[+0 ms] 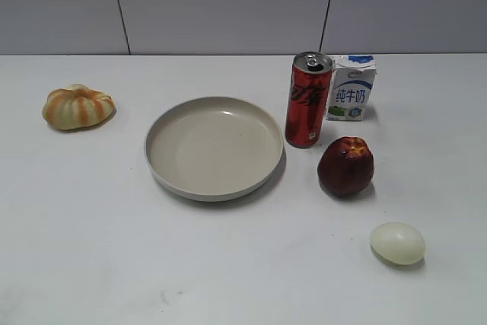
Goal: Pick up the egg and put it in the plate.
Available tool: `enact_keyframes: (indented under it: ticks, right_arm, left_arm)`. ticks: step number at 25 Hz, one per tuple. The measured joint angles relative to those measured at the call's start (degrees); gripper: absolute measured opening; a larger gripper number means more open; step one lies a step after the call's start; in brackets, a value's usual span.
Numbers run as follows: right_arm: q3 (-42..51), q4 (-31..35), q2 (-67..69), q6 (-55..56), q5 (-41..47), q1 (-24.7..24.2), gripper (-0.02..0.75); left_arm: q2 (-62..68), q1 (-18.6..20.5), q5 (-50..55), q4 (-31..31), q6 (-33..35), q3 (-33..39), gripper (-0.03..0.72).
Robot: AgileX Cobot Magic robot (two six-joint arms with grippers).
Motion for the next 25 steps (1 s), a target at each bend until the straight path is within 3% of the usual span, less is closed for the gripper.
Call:
enact_keyframes:
  ticks: [15, 25]
  right_arm:
    - [0.0, 0.3, 1.2, 0.0, 0.0, 0.0, 0.584]
    - [-1.8, 8.1, 21.3, -9.0, -0.2, 0.0, 0.584]
  left_arm:
    - [0.0, 0.0, 0.0, 0.0, 0.0, 0.0, 0.24]
    - [0.0, 0.0, 0.0, 0.0, 0.0, 0.0, 0.24]
